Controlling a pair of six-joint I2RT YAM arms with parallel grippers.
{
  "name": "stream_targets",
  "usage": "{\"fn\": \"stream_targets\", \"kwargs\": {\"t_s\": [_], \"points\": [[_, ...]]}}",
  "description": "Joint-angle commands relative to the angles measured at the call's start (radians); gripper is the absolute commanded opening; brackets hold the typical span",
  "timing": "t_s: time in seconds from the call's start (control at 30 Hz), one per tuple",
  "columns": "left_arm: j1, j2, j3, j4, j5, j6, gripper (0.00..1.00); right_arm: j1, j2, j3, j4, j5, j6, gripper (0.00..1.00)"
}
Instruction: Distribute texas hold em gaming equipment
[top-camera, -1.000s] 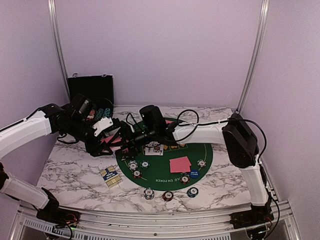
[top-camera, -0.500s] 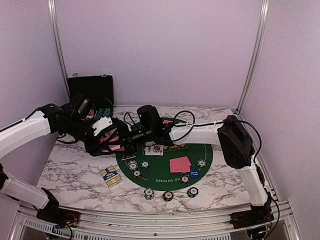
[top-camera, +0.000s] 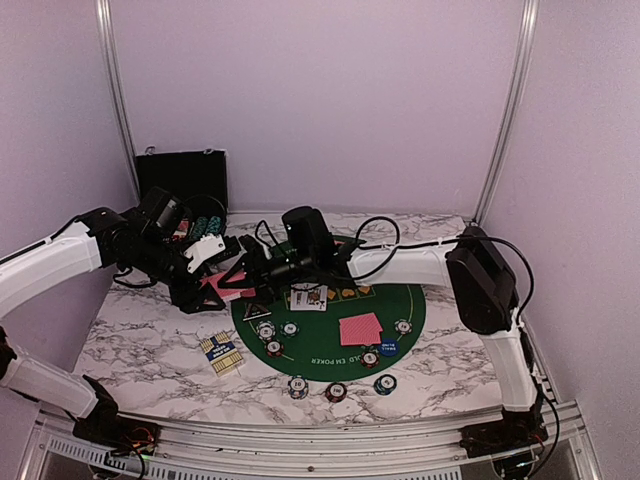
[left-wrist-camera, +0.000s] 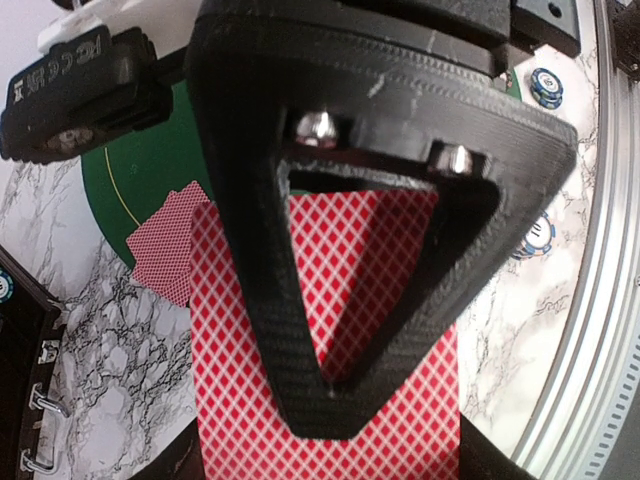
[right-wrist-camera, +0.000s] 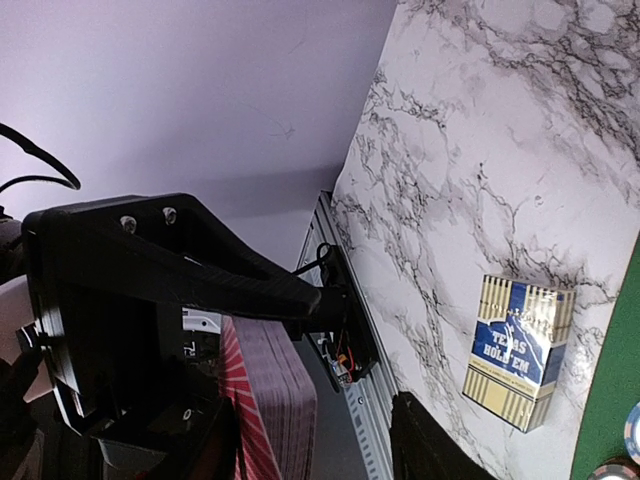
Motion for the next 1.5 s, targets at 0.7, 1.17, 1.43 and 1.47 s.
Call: {"fn": "stream_targets", "kwargs": {"t_s": [0.7,1.17,1.43,1.47], "points": [[0.004,-0.027,0.010,0.021,0.009,0.000,0.00,-0.057,-0.158,-0.111,-0.057,0.018,-0.036,0.29],[0.005,-0.032,0.003,0.023,0.009,0.000,0.00,-0.071,-0.216,-0.175,0.040,-0.021,0.039,0.28],[0.005,-0.033,0.003,0.023,0.007,0.000,0.00,-0.079,-0.225,-0.167,0.004,-0.020,0.018,0.15],[0.005,-0.034,0.003,0.023,0.008,0.000,0.00,-0.079,-0.224,-0.163,-0.009,-0.021,0.009,0.14]]}}
